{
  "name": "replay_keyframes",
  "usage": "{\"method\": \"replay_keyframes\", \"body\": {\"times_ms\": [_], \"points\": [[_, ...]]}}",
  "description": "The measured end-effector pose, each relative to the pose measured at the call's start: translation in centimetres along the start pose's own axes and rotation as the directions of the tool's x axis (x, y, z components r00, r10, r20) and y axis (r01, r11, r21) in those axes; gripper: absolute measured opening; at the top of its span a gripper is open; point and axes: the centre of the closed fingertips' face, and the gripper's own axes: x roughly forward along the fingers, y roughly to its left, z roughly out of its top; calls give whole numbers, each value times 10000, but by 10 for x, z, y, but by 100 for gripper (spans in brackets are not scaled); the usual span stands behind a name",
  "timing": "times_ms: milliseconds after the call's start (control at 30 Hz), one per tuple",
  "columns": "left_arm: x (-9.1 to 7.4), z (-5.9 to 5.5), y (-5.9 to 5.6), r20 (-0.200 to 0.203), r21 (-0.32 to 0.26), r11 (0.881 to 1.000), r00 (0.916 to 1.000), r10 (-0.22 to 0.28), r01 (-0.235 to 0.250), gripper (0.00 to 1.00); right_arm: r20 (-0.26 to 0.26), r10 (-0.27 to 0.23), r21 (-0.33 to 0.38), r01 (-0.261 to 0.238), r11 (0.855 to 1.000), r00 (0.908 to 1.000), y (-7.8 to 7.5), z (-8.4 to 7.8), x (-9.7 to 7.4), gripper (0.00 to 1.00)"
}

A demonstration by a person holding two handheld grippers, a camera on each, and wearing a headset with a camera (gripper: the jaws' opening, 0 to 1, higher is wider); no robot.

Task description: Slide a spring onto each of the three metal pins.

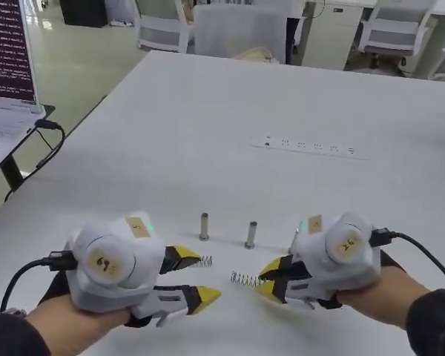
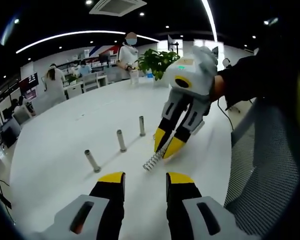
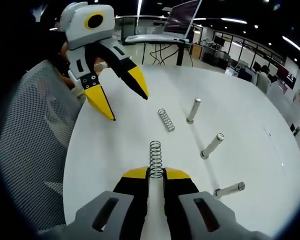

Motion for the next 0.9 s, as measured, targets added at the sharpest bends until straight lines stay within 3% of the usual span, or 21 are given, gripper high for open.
{"method": "replay_keyframes", "body": {"times_ms": [200, 433, 900], "points": [[6, -4, -11, -255, 668, 9968, 9988, -428, 444, 26, -56, 382, -375, -384, 9986, 9993, 14, 10, -9, 8], [13, -10, -25, -749, 1775, 9806, 9947, -707, 831, 22, -170, 732, -588, -741, 9955, 9972, 27, 19, -10, 8], [22, -15, -35, -1056, 2336, 9623, 9874, -1175, 1395, 7, -378, 1030, -191, -1038, 9944, 9940, 37, 21, -9, 8]]}}
